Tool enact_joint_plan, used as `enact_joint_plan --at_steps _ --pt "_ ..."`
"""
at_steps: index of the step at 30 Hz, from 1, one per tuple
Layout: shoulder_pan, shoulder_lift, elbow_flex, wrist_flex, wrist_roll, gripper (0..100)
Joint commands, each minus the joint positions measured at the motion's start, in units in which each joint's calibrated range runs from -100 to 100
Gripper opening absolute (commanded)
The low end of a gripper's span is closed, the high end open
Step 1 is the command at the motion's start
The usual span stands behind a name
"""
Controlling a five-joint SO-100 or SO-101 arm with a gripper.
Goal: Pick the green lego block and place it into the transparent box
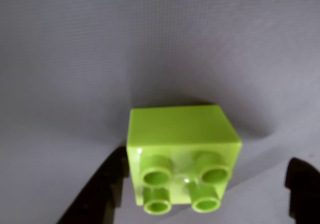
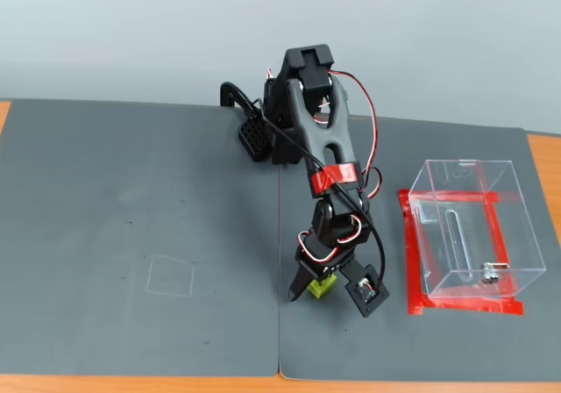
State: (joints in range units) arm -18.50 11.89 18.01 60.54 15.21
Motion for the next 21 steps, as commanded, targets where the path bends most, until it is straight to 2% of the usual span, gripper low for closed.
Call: enact_joint_plan --at_steps 1,6,14,21 --pt "0.3 -0.2 -2.3 -0.5 0.3 35" --pt "0.2 0.0 -2.3 -0.5 0.2 34" --pt "0.0 0.0 -2.3 -0.5 0.2 12" --pt "-0.2 -1.0 -2.2 0.3 0.0 4"
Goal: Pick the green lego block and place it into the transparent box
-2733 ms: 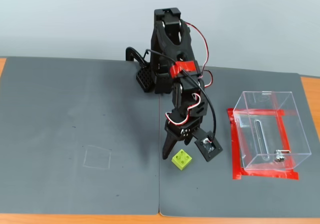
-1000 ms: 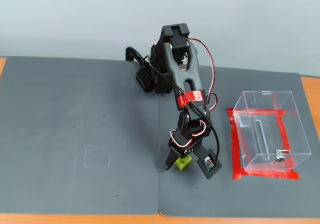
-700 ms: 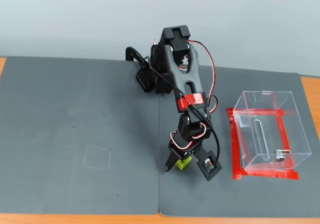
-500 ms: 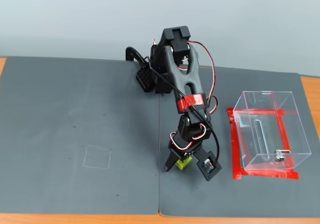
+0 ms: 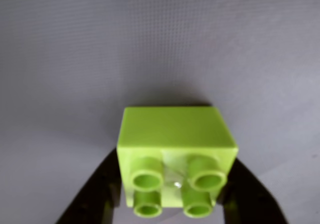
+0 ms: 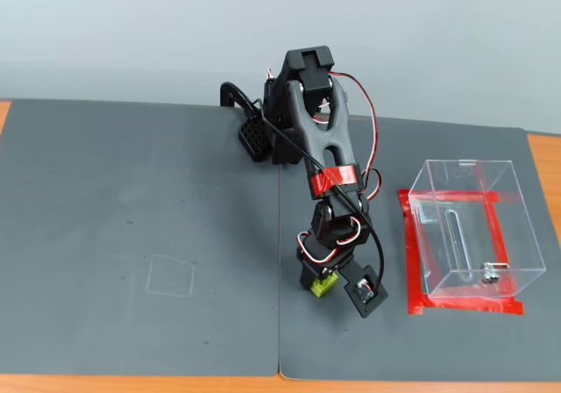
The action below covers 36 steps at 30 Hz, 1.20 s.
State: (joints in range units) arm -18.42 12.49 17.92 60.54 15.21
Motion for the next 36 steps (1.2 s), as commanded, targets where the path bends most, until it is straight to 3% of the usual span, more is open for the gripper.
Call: enact_joint_plan --at_steps 1,36 --pt "-0.3 -1.7 -2.1 0.4 0.0 4" --pt "-12.9 -29.7 -2.2 0.3 0.0 4"
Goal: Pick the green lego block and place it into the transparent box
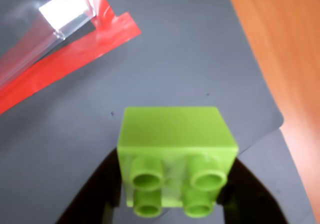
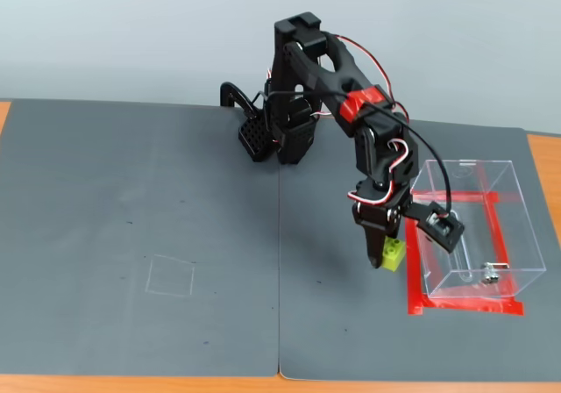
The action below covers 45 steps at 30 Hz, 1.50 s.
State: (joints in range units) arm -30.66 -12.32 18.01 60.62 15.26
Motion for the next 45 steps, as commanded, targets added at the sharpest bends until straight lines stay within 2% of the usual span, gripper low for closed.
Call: enact_joint_plan --at_steps 1,13,21,34,45 --pt "-0.8 -5.8 -2.3 0.3 -0.1 4" --pt "-3.5 -14.4 -2.5 0.3 -0.1 4" --pt "-10.8 -14.3 -9.6 0.1 0.1 4" --pt "-21.7 -2.3 -17.4 0.1 -0.1 5" --pt "-25.2 5.3 -22.1 0.1 -0.2 5"
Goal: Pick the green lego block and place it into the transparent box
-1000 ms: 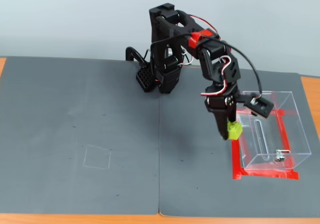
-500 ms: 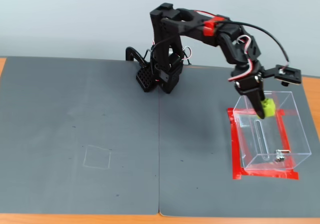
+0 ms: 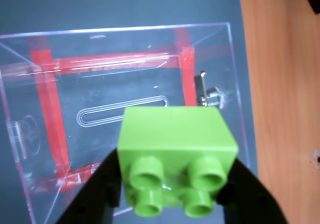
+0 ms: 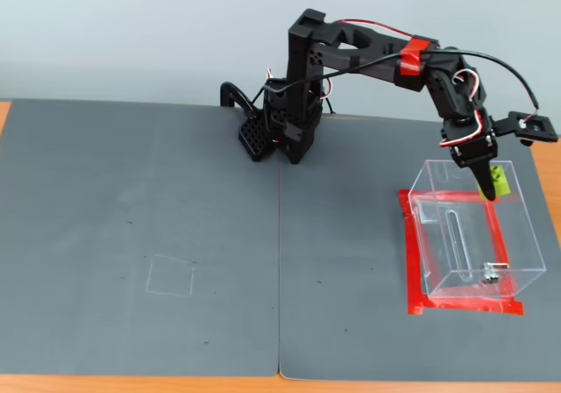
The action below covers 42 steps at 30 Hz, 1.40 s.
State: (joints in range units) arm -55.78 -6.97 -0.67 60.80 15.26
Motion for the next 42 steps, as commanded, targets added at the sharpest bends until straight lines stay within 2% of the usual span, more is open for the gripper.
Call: enact_joint_plan --at_steps 1,6,10,14,23,32,42 --pt "-0.1 0.1 -3.6 0.0 -0.2 5" --pt "-0.1 0.2 -3.6 0.1 -0.3 7" --pt "-0.1 0.2 -3.3 0.1 -1.0 19" --pt "-0.1 0.2 -3.4 0.1 -1.0 23" --pt "0.0 -0.8 -3.4 0.1 -0.8 19" --pt "1.2 -7.6 -1.9 -0.1 -0.6 2" --pt "7.0 -21.1 10.2 0.1 -0.6 2"
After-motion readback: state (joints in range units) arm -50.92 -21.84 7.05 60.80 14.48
